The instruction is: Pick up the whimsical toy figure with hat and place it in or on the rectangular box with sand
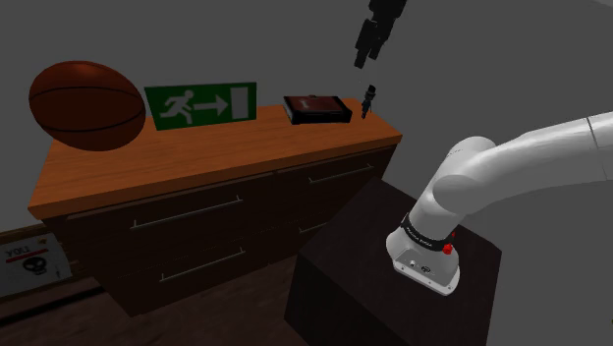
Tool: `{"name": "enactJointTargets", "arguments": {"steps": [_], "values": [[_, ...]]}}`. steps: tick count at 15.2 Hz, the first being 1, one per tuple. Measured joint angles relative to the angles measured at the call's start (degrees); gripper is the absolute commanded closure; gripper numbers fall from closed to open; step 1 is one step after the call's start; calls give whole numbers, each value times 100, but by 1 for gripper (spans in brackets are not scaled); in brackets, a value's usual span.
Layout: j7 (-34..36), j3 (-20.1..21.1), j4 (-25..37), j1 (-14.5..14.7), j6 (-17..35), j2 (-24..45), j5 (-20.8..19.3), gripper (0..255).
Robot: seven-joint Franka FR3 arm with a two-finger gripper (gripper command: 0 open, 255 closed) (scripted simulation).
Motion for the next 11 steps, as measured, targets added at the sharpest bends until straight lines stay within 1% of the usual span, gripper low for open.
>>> {"name": "enactJointTargets", "arguments": {"steps": [1, 3, 11], "values": [[0, 0, 0, 0, 0, 0, 0, 0], [-107, -126, -46, -52, 125, 72, -79, 0], [-777, -938, -335, -375, 988, 578, -531, 0]]}}
